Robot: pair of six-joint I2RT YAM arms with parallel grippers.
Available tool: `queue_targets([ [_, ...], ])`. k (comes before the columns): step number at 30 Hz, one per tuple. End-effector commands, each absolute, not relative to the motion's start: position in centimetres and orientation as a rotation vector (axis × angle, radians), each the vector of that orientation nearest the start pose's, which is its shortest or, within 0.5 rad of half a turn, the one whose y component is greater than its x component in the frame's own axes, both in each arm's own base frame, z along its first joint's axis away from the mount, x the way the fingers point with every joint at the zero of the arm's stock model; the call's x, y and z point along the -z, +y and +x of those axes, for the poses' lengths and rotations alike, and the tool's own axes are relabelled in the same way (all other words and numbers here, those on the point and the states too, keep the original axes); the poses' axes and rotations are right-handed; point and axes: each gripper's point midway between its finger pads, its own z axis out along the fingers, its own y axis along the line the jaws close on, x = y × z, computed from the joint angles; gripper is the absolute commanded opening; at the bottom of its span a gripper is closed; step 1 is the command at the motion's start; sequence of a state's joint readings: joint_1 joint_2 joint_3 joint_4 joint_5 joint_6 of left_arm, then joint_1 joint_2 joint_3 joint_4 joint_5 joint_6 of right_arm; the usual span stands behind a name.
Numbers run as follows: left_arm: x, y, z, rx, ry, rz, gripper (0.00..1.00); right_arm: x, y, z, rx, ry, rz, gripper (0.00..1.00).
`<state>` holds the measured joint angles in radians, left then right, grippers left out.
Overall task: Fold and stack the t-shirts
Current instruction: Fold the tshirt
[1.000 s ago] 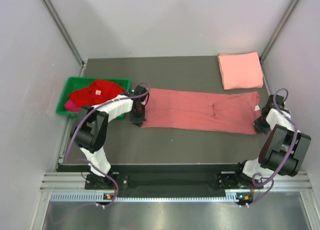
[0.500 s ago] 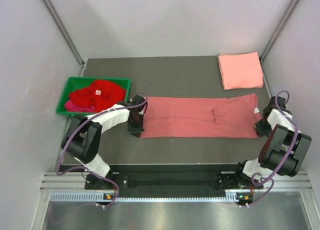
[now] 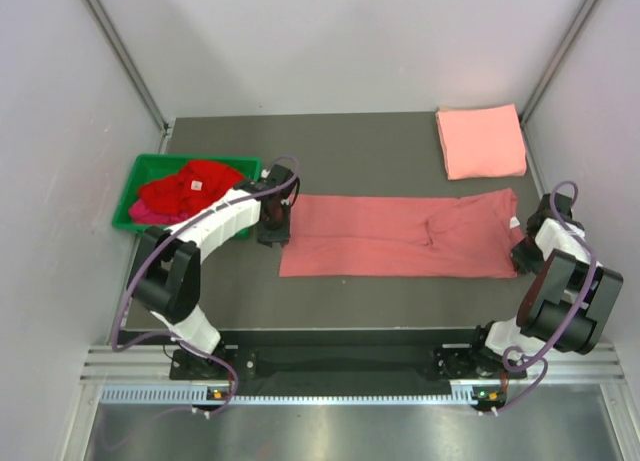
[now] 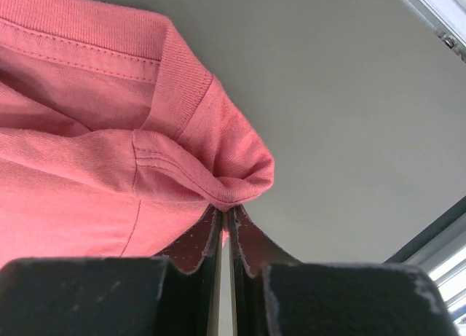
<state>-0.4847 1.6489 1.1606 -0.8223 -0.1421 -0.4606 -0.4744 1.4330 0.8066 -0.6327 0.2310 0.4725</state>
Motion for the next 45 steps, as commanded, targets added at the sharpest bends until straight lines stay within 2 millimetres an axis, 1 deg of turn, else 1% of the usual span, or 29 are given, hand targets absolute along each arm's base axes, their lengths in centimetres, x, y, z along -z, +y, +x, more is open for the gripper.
queue_targets([
  [1, -7.9, -14.7, 30.6, -0.006, 2.78, 0.1, 0.39, -4.6, -15.4, 23.1, 0.355, 2.402, 1.309, 0.04],
  [2, -8.2, -15.3, 31.3, 0.019, 2.772, 0.108, 0.39, -4.5, -15.4, 23.0, 0.356, 2.406, 1.312, 0.04],
  [3, -7.5, -15.5, 31.4, 0.016, 2.799, 0.123, 0.38, -4.5, -15.5, 23.0, 0.359, 2.408, 1.311, 0.04],
  [5, -7.4, -16.9, 31.9, 0.096, 2.813, 0.165, 0.36, -4.5, -15.5, 23.1, 0.361, 2.407, 1.313, 0.04],
  [6, -6.7, -17.5, 31.9, 0.127, 2.832, 0.182, 0.34, -4.6, -15.5, 23.1, 0.361, 2.406, 1.311, 0.04],
  [7, -6.6, -18.3, 32.3, 0.181, 2.822, 0.189, 0.33, -4.6, -15.6, 23.2, 0.361, 2.405, 1.311, 0.04],
  [8, -6.5, -19.5, 32.1, 0.273, 2.832, 0.203, 0.32, -4.5, -15.5, 23.2, 0.358, 2.404, 1.312, 0.04],
  [10, -5.5, -20.4, 32.4, 0.325, 2.836, 0.191, 0.31, -4.4, -15.5, 23.2, 0.355, 2.409, 1.309, 0.04],
  [13, -3.6, -19.1, 33.1, 0.195, 2.867, 0.115, 0.31, -4.3, -15.6, 23.1, 0.364, 2.413, 1.309, 0.04],
  [14, -2.3, -17.4, 33.3, 0.062, 2.882, 0.084, 0.31, -4.2, -15.6, 22.9, 0.371, 2.417, 1.312, 0.04],
  [16, -1.4, -15.9, 33.0, -0.028, 2.911, 0.03, 0.3, -4.2, -15.6, 22.7, 0.38, 2.42, 1.312, 0.04],
  [17, -0.6, -15.0, 32.2, -0.09, 2.934, 0.021, 0.3, -4.2, -15.6, 22.7, 0.386, 2.415, 1.314, 0.04],
  [19, 0.1, -13.5, 31.3, -0.192, 2.941, 0.003, 0.29, -4.2, -15.7, 22.6, 0.39, 2.411, 1.313, 0.04],
  [21, 0.2, -12.6, 30.7, -0.244, 2.933, -0.009, 0.29, -4.3, -15.7, 22.7, 0.385, 2.407, 1.312, 0.04],
  [22, 0.7, -12.1, 29.9, -0.262, 2.951, -0.015, 0.29, -4.5, -15.7, 22.9, 0.379, 2.399, 1.306, 0.04],
  [23, 0.6, -12.1, 29.6, -0.255, 2.95, -0.019, 0.29, -4.7, -15.7, 23.2, 0.367, 2.391, 1.299, 0.05],
  [24, 0.6, -12.1, 29.2, -0.243, 2.958, -0.023, 0.28, -4.8, -15.1, 23.6, 0.314, 2.396, 1.277, 0.07],
  [25, 0.3, -12.0, 28.7, -0.24, 2.958, -0.034, 0.29, -5.2, -14.8, 24.1, 0.279, 2.383, 1.25, 0.13],
  [28, -0.5, -11.6, 28.1, -0.235, 2.933, -0.058, 0.28, -6.2, -14.3, 24.3, 0.25, 2.361, 1.22, 0.23],
  [32, -2.9, -10.9, 28.2, -0.265, 2.885, -0.071, 0.29, -7.7, -13.9, 24.6, 0.212, 2.346, 1.205, 0.31],
  [36, -6.5, -12.3, 30.3, -0.167, 2.812, -0.022, 0.32, -9.7, -12.9, 25.4, 0.13, 2.321, 1.149, 0.34],
  [37, -8.3, -13.3, 32.0, -0.113, 2.76, -0.007, 0.34, -9.8, -12.7, 25.5, 0.116, 2.315, 1.143, 0.35],
  [39, -9.4, -14.3, 33.7, -0.065, 2.721, 0.058, 0.39, -10.2, -11.6, 26.0, 0.057, 2.302, 1.12, 0.36],
  [40, -10.5, -14.9, 35.2, -0.04, 2.68, 0.063, 0.41, -10.3, -11.2, 26.3, 0.04, 2.298, 1.101, 0.36],
  [41, -9.7, -15.9, 35.8, 0.015, 2.702, 0.091, 0.41, -10.5, -10.5, 26.7, 0.015, 2.301, 1.074, 0.37],
  [42, -10.2, -16.6, 37.0, 0.067, 2.684, 0.137, 0.41, -10.7, -10.3, 27.0, 0.006, 2.293, 1.053, 0.37],
  [43, -8.9, -17.5, 37.6, 0.098, 2.713, 0.174, 0.41, -10.8, -10.0, 27.3, -0.004, 2.293, 1.023, 0.38],
  [44, -8.6, -18.3, 37.7, 0.141, 2.731, 0.204, 0.41, -10.9, -9.5, 27.6, -0.037, 2.296, 1.006, 0.39],
  [45, -9.0, -19.4, 38.6, 0.201, 2.713, 0.246, 0.4, -11.0, -9.4, 27.7, -0.048, 2.289, 1.002, 0.39],
])
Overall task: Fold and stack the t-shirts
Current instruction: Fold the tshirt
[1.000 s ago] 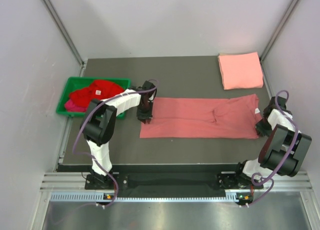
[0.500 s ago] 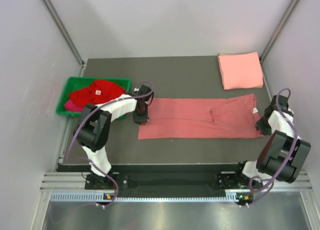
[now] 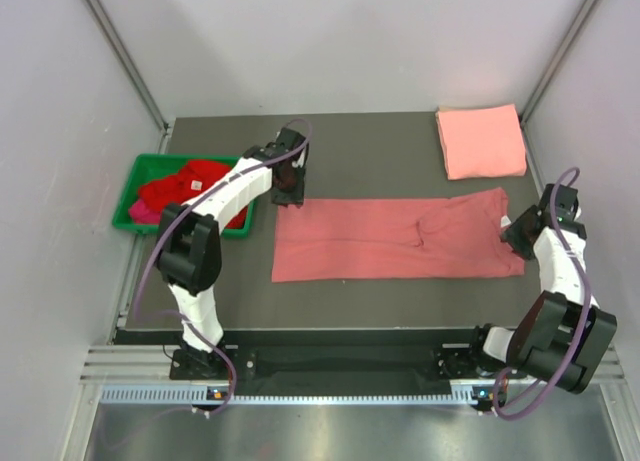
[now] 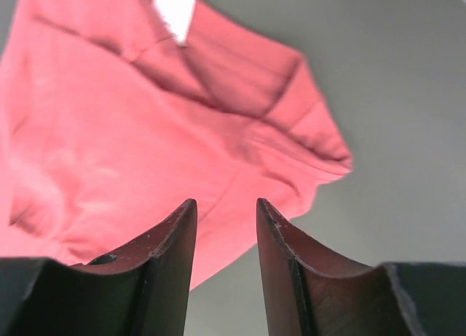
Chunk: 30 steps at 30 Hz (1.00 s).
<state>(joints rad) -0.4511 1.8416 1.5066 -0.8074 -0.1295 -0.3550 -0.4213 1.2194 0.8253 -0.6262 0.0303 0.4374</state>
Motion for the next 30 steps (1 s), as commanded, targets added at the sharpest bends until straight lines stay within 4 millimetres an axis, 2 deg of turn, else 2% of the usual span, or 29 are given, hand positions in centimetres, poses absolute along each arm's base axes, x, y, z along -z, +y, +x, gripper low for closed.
queue_targets([
  [1, -7.8, -19.7, 39.1, 0.195, 2.725, 0.254, 0.4, -11.1, -9.2, 27.9, -0.061, 2.291, 0.991, 0.39],
  [3, -7.9, -21.1, 40.4, 0.263, 2.695, 0.278, 0.39, -11.4, -8.6, 28.3, -0.107, 2.292, 0.953, 0.4],
  [4, -6.8, -21.3, 40.7, 0.265, 2.71, 0.285, 0.39, -11.4, -8.4, 28.4, -0.117, 2.297, 0.937, 0.4],
  [6, -6.3, -21.6, 41.4, 0.256, 2.715, 0.288, 0.38, -11.9, -8.2, 28.7, -0.132, 2.289, 0.914, 0.4],
  [7, -4.8, -21.3, 41.3, 0.223, 2.756, 0.281, 0.37, -12.0, -8.2, 28.8, -0.134, 2.29, 0.902, 0.4],
  [8, -4.1, -20.9, 41.3, 0.191, 2.776, 0.27, 0.37, -12.2, -8.2, 28.9, -0.137, 2.287, 0.896, 0.4],
  [9, -3.4, -19.7, 41.0, 0.089, 2.811, 0.237, 0.36, -12.2, -8.1, 28.8, -0.14, 2.293, 0.896, 0.4],
  [10, -2.2, -19.0, 40.7, 0.032, 2.849, 0.223, 0.36, -12.3, -8.1, 28.8, -0.139, 2.293, 0.888, 0.4],
  [12, -0.9, -18.1, 39.7, -0.035, 2.897, 0.195, 0.36, -12.6, -8.1, 28.9, -0.137, 2.283, 0.885, 0.4],
  [16, 0.0, -15.7, 37.7, -0.179, 2.924, 0.13, 0.35, -13.0, -8.1, 29.3, -0.147, 2.258, 0.878, 0.42],
  [17, 0.6, -14.9, 36.5, -0.221, 2.945, 0.118, 0.35, -13.2, -8.1, 29.6, -0.156, 2.247, 0.871, 0.42],
  [19, 0.3, -14.1, 35.8, -0.252, 2.932, 0.104, 0.35, -13.3, -7.8, 30.0, -0.172, 2.239, 0.871, 0.42],
  [20, 0.9, -13.2, 34.7, -0.299, 2.946, 0.097, 0.35, -13.1, -8.0, 30.4, -0.159, 2.241, 0.883, 0.43],
  [22, 0.6, -12.7, 34.3, -0.308, 2.925, 0.088, 0.35, -12.9, -7.6, 31.0, -0.142, 2.258, 0.875, 0.43],
  [27, 0.5, -11.3, 32.0, -0.365, 2.941, 0.065, 0.35, -12.3, -5.6, 34.0, -0.129, 2.307, 0.836, 0.45],
  [30, 0.6, -10.7, 31.1, -0.389, 2.953, 0.067, 0.35, -11.9, -5.5, 35.7, -0.06, 2.309, 0.858, 0.46],
])
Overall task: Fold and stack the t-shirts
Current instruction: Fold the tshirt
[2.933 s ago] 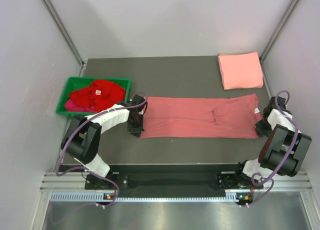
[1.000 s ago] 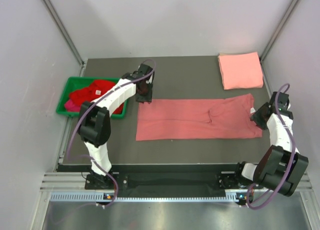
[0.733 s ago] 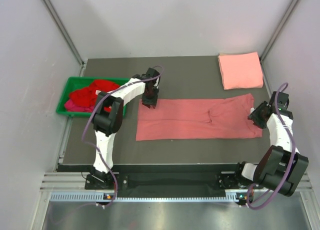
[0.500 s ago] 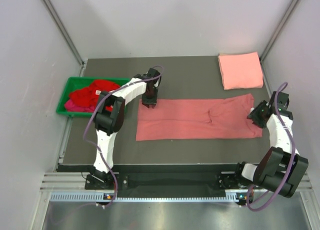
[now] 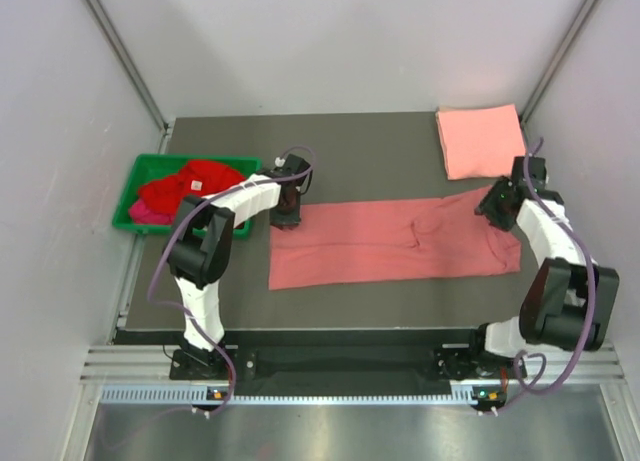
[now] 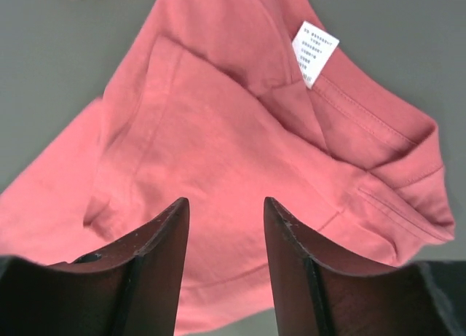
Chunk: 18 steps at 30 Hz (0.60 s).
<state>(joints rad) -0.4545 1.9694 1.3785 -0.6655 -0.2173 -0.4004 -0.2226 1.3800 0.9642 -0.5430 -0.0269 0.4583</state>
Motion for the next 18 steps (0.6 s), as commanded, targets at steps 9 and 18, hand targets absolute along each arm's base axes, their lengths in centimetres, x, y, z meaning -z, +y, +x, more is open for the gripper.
queue_targets([
  [9, 1.3, -9.6, 29.4, -0.449, 2.992, 0.061, 0.35, -7.9, -2.6, 40.1, 0.094, 2.401, 0.959, 0.47],
  [18, 1.3, -8.0, 27.9, -0.532, 2.991, 0.056, 0.35, -6.4, 1.4, 44.2, 0.151, 2.436, 0.897, 0.47],
])
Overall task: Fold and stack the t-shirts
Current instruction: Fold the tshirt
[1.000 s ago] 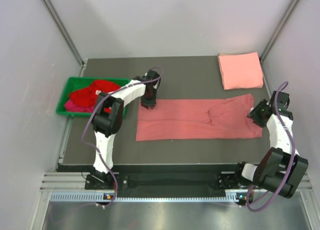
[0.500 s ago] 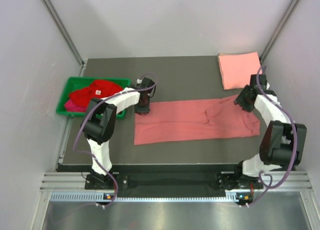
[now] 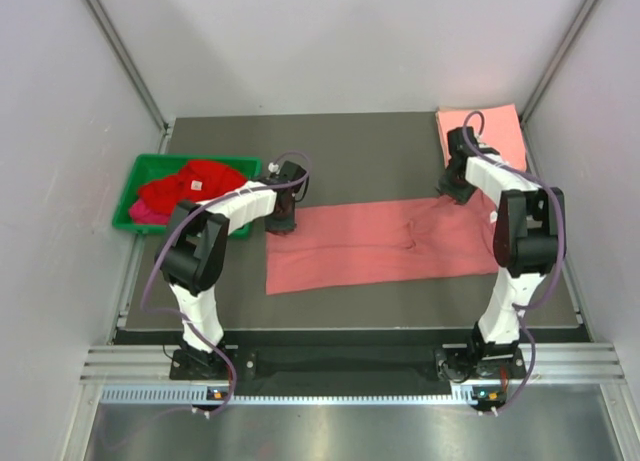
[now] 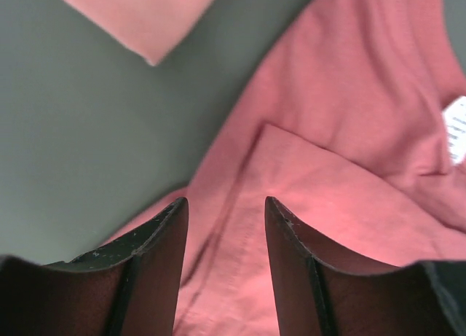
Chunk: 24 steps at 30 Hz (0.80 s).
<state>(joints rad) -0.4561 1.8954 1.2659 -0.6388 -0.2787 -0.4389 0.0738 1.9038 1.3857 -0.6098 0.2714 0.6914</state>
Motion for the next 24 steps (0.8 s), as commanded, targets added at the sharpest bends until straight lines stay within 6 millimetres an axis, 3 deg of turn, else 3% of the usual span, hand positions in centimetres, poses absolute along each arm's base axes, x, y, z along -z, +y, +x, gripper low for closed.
queue_targets([
  [1, 1.4, -8.0, 27.9, -0.541, 2.993, 0.055, 0.35, -6.6, 1.9, 44.8, 0.151, 2.429, 0.89, 0.47],
  [6, 0.8, -7.2, 27.4, -0.587, 2.979, 0.037, 0.35, -4.6, 2.7, 44.7, 0.196, 2.496, 0.886, 0.47],
  [14, 0.6, -6.2, 24.9, -0.602, 2.991, -0.002, 0.35, -2.2, 4.3, 44.5, 0.192, 2.558, 0.838, 0.45],
  [21, -2.1, -4.1, 24.6, -0.749, 2.92, -0.035, 0.35, -1.9, 8.8, 46.2, 0.07, 2.545, 0.695, 0.17],
  [24, -4.6, -2.8, 24.8, -0.858, 2.831, -0.06, 0.34, -1.8, 10.4, 47.1, 0.036, 2.551, 0.665, 0.15],
])
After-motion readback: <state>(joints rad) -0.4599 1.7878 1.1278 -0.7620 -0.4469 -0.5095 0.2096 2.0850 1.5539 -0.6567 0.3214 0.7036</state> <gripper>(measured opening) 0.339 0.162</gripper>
